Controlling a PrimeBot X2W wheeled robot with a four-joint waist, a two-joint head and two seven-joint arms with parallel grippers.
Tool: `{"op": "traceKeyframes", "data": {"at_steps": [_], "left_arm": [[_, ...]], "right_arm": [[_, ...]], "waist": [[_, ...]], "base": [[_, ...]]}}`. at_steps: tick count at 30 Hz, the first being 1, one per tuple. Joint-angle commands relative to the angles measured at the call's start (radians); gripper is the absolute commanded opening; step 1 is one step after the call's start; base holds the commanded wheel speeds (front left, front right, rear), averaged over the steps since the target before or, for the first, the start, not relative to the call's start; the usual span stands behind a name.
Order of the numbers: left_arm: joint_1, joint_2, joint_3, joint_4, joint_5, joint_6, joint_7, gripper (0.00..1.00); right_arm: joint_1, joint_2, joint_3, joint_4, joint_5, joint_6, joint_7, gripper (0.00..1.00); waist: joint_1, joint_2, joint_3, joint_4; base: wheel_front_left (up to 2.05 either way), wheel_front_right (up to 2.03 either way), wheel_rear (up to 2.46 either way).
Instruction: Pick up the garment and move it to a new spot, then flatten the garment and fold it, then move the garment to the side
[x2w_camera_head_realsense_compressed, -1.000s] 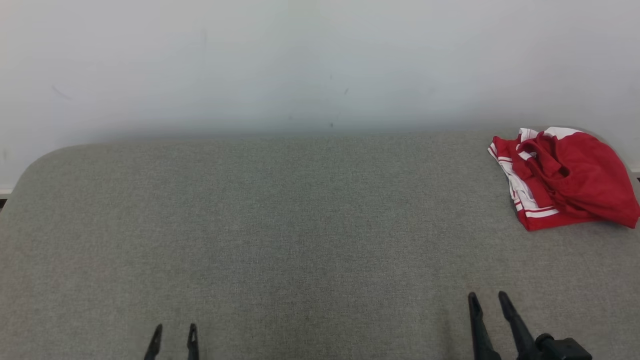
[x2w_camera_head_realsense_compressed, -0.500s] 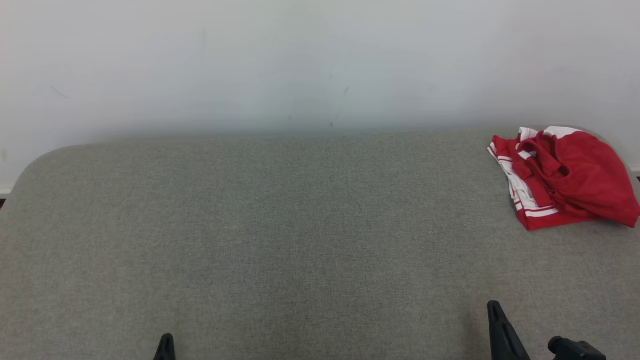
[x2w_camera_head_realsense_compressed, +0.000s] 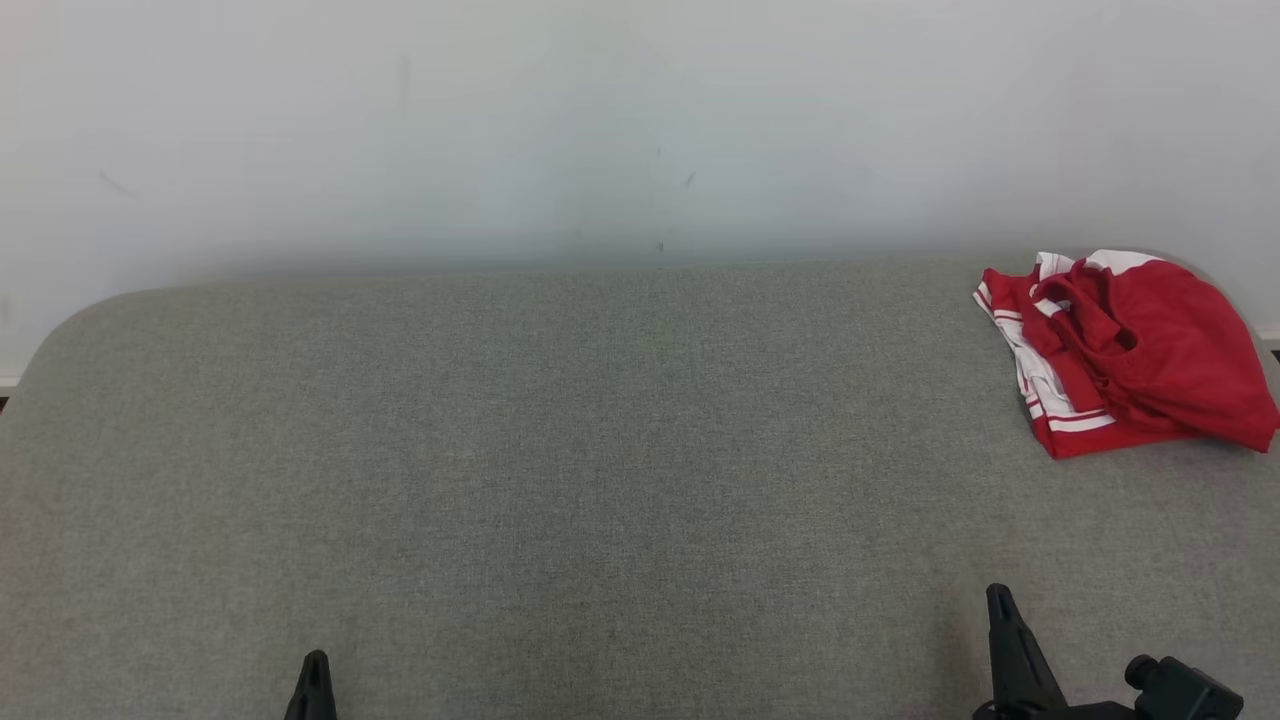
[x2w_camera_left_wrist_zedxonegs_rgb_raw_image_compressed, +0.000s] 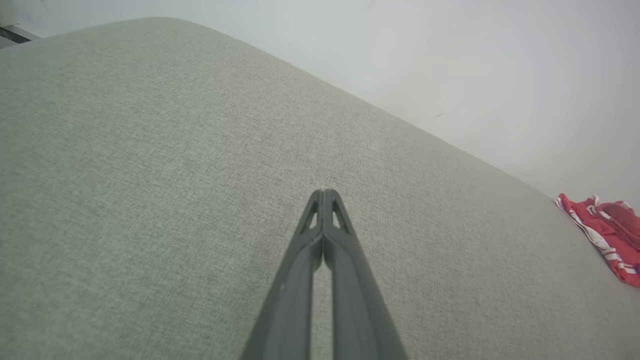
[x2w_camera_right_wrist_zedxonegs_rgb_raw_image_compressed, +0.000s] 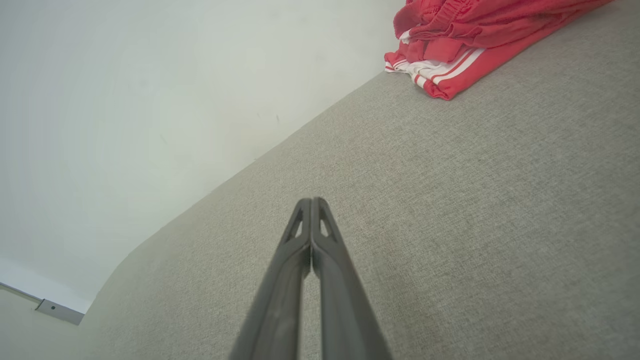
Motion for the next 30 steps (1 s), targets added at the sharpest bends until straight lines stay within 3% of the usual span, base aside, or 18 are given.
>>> {"op": "traceKeyframes", "data": {"at_steps": [1,30], "left_arm": [[-0.026,0.0,0.007,-0.012,-0.042,-0.008,0.007,0.0],[-0.084,0.0,0.048,-0.007,-0.459,-0.043,0.105,0.0]], "right_arm": [[-0.025,-0.007,-0.005,-0.014,0.034,0.0,0.006,0.0],[-0.079,-0.009,-0.029,-0.006,0.417,0.001,0.102,0.0]], "waist": [[-0.0001,0.0,0.0,0.0],[-0.0001,0.0,0.005,-0.004]], "base": [[0.0,0.0,0.0],[0.0,0.0,0.0]]}}
